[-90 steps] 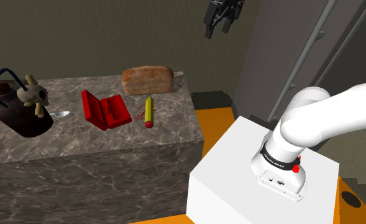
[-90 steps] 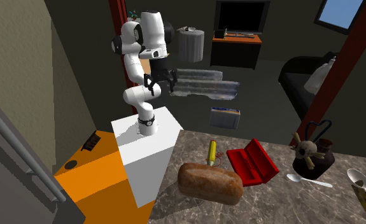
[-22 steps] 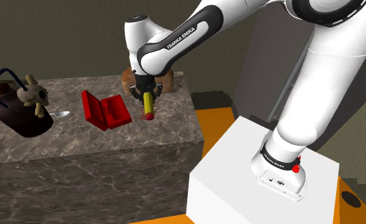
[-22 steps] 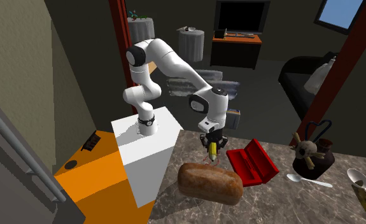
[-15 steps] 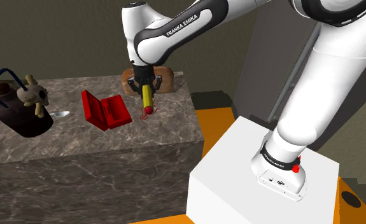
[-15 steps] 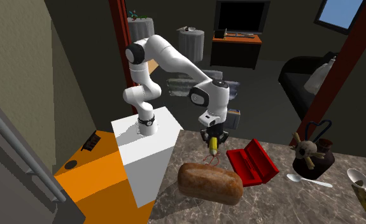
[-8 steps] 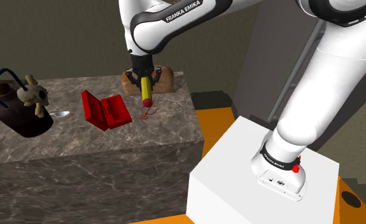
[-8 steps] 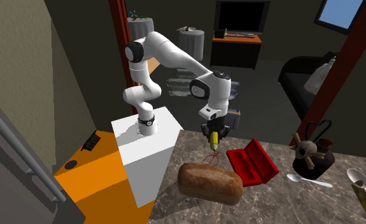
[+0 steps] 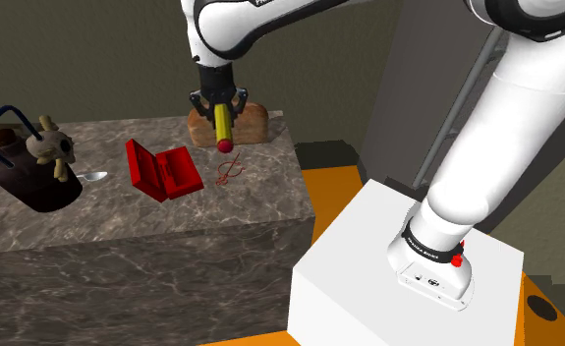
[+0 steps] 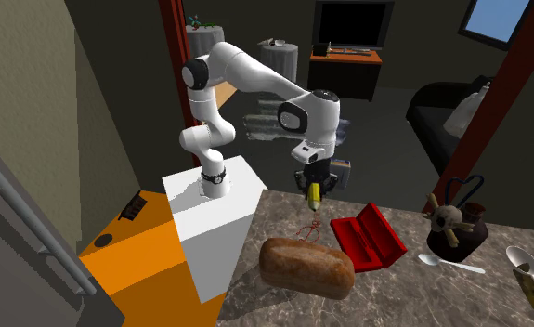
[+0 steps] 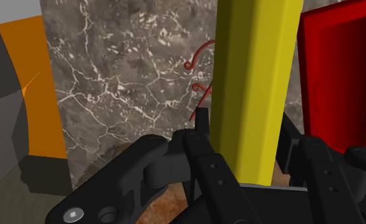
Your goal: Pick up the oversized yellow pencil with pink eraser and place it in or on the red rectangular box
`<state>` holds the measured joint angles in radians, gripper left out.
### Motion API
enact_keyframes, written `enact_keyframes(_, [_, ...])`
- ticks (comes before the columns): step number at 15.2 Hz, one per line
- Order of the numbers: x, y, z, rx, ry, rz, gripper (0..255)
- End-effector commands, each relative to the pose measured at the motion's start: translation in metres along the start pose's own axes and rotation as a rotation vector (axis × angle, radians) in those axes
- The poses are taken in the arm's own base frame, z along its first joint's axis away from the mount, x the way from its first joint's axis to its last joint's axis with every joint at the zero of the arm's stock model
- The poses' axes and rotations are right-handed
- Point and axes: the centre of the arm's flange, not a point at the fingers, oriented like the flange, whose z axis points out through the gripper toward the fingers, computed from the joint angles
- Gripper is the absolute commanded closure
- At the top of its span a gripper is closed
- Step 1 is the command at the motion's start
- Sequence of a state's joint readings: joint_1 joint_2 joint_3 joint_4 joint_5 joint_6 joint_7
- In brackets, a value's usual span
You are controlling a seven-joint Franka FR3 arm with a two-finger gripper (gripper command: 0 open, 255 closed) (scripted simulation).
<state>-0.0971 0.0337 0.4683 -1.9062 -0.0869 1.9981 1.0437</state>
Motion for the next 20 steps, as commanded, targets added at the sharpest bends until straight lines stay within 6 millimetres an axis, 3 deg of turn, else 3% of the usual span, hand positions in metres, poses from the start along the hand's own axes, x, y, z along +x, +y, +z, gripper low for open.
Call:
enact_keyframes(1, [0.003, -0.012, -0.004, 0.0, 0.0, 0.0, 255])
enact_keyframes(15, [0.034, -0.191, 0.008, 0.0, 0.0, 0.0, 255])
enact_keyframes(20, [0.031, -0.191, 0.034, 0.0, 0.0, 0.0, 255])
